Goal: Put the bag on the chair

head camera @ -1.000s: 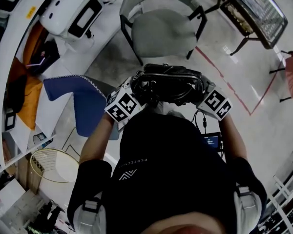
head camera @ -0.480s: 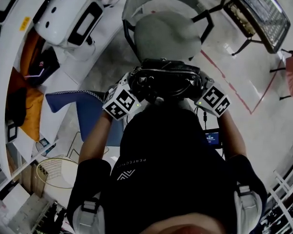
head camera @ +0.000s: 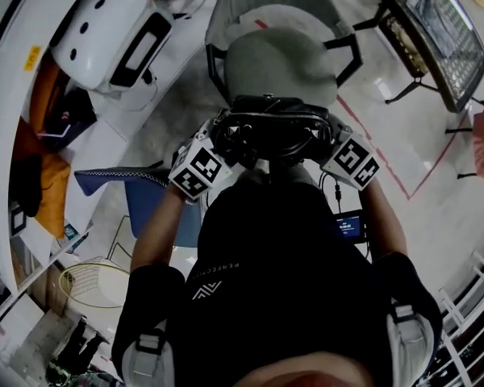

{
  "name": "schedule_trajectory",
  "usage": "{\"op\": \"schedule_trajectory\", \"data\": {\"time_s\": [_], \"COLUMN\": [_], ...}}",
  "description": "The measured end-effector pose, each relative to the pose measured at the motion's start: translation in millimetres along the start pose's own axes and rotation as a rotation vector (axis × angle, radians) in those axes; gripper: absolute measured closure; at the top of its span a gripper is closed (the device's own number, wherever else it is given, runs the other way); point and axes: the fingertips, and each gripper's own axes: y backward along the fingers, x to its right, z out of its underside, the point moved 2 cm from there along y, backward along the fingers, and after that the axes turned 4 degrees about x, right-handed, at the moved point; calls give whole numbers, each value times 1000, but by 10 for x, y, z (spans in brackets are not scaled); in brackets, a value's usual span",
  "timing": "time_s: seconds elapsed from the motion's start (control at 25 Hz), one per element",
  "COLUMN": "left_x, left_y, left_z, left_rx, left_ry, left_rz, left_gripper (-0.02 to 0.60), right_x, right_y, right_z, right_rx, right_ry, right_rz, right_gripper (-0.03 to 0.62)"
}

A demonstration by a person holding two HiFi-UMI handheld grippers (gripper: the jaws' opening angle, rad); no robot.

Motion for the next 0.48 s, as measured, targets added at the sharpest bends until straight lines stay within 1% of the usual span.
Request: {"op": "schedule_trajectory", "data": {"time_s": [0.24, 0.48], "left_x": [-350, -617], "left_y": [-161, -369], "left_z": [-133, -278], "left_rx": [-18, -16], "left_ry": [32, 78], "left_rz": [-28, -59], "left_gripper": [345, 345], "right_x": [438, 862], "right_y": [-37, -42], "right_z": [-92, -132], "right_rx": [-14, -28], "right_ry": [11, 30], "right_rz": [-40, -73], "right_gripper": [388, 388]}}
